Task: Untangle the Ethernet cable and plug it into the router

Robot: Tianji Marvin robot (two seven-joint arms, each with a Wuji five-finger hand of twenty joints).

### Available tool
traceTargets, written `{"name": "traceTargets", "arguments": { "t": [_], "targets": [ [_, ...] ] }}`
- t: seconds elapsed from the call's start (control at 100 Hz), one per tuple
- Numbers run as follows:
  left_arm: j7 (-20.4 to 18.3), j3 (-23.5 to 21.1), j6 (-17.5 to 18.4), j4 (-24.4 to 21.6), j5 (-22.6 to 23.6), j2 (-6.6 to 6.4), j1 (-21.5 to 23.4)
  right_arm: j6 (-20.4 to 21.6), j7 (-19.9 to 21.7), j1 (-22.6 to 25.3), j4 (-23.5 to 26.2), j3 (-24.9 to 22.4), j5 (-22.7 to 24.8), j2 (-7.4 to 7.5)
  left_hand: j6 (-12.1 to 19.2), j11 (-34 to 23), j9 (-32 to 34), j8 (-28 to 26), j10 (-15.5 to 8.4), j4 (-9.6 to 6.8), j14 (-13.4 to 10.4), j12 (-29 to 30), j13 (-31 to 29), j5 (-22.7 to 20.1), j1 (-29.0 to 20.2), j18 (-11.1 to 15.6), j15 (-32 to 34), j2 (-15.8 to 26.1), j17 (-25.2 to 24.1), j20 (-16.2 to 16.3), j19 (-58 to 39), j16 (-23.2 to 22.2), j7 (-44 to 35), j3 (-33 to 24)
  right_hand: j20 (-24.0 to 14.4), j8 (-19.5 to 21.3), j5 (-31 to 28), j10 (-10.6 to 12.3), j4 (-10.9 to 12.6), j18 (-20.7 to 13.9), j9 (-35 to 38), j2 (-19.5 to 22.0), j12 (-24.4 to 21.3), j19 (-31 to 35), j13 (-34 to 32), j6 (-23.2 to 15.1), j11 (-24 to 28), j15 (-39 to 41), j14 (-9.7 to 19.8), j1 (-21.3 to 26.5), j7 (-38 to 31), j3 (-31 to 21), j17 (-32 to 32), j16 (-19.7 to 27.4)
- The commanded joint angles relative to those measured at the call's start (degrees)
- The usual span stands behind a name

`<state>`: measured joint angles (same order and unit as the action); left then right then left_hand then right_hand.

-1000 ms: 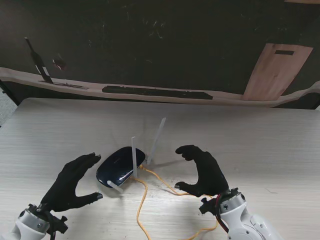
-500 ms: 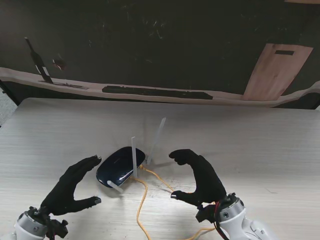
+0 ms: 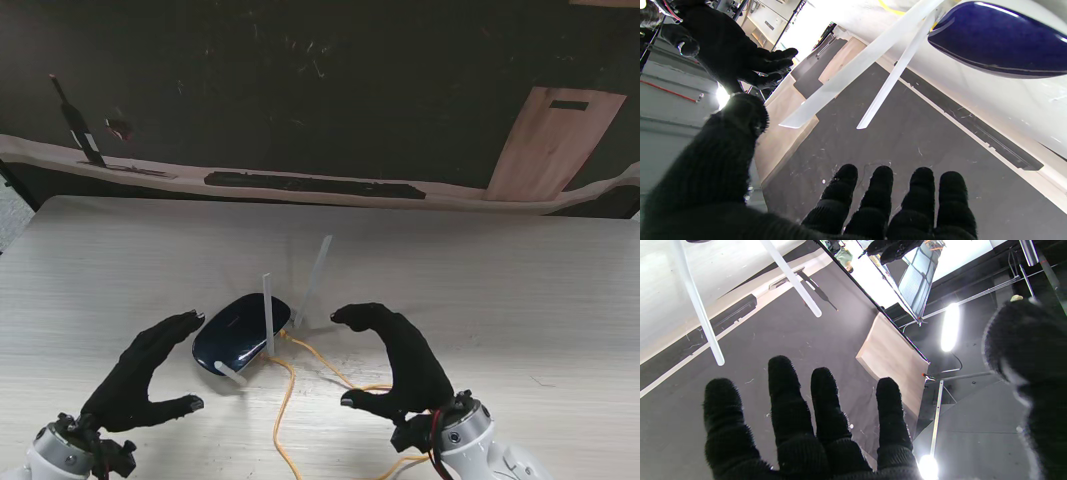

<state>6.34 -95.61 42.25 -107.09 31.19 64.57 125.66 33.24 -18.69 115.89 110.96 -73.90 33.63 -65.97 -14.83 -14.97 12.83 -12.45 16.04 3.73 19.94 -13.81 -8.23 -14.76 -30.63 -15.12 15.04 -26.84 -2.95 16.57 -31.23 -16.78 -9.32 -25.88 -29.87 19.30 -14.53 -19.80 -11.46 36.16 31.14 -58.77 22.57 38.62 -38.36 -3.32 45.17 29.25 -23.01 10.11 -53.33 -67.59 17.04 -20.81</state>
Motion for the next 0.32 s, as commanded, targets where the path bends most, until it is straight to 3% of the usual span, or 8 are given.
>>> {"name": "traceTargets", "arguments": {
  "t": [0.0, 0.31],
  "targets": [
    [-1.2, 0.3, 0.0, -0.6, -0.2, -0.13, 0.4, 0.9, 0.4, 0.7, 0.8, -0.1, -0.3, -0.22, 0.5, 1.0, -1.2, -0.2, -0.9, 0.54, -0.7, 0.7, -0.2, 0.0, 0.1, 2.9, -1.0, 0.4, 0.1, -1.1, 1.3, 0.1, 1.1, 1.1, -1.2, -0.6, 0.9, 2.4, -1.6, 0.6, -1.3, -0.4, -0.7, -1.6, 0.9, 0.3, -0.6, -0.6, 1.6, -2.6, 0.8, -0.7, 0.1, 0.9],
    [-0.1, 2.7, -1.1, -0.4, -0.2, -0.04, -0.9, 0.8, 0.1, 0.8, 1.0, -0.2, 0.0, -0.26, 0.6, 0.2, -0.8, -0.4, -0.9, 0.33, -0.6, 0.3, -0.3, -0.2, 0.1, 3.1, -0.4, 0.9, 0.0, -0.8, 0.7, -0.1, 0.5, 1.6, -2.7, -0.8, 0.2, 2.2, -1.5, 0.8, -1.1, 0.9, -0.7, -2.9, 0.8, 1.8, -0.8, -0.6, 1.5, -2.3, 1.1, 0.0, 0.4, 0.7]
  ]
}}
